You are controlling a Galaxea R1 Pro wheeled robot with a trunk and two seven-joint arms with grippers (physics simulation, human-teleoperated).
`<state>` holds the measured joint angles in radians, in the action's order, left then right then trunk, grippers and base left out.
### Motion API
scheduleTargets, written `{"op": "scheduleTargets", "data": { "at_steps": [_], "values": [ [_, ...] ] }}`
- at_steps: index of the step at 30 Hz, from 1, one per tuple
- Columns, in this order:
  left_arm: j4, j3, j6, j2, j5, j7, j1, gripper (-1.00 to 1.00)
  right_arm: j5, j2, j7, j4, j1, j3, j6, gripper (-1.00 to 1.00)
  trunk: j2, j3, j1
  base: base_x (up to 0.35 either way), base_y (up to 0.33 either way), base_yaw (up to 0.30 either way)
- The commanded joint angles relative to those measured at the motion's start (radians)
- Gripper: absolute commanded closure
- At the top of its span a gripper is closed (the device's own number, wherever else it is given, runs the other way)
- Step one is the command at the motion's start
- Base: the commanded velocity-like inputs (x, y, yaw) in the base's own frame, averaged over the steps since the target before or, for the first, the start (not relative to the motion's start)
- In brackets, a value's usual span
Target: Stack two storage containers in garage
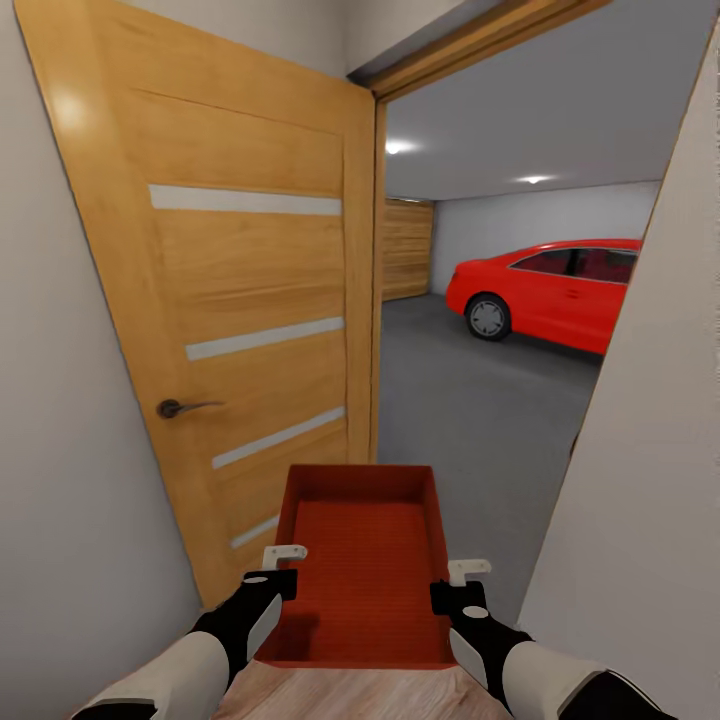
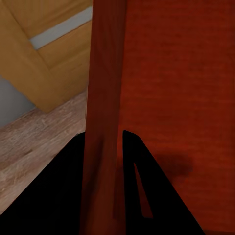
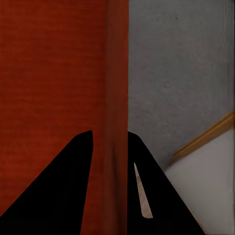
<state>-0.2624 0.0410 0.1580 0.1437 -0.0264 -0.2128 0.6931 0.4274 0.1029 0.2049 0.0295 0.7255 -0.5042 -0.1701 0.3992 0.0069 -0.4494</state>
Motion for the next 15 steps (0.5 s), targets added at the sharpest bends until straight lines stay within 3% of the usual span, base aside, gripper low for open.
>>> {"op": "scheduleTargets", "data": {
  "at_steps": [1,15],
  "values": [
    [-0.005,0.016,0.008,-0.006,-0.021,-0.007,0.0,1.0,0.017,-0.006,0.007,-0.003,0.0,-0.001,-0.005,1.0,0.001,0.0,-0.001,0.12,0.099,-0.242],
    [-0.005,0.016,0.008,-0.006,-0.021,-0.007,0.0,1.0,0.017,-0.006,0.007,-0.003,0.0,-0.001,-0.005,1.0,0.001,0.0,-0.001,0.119,0.099,-0.242]
  ]
}}
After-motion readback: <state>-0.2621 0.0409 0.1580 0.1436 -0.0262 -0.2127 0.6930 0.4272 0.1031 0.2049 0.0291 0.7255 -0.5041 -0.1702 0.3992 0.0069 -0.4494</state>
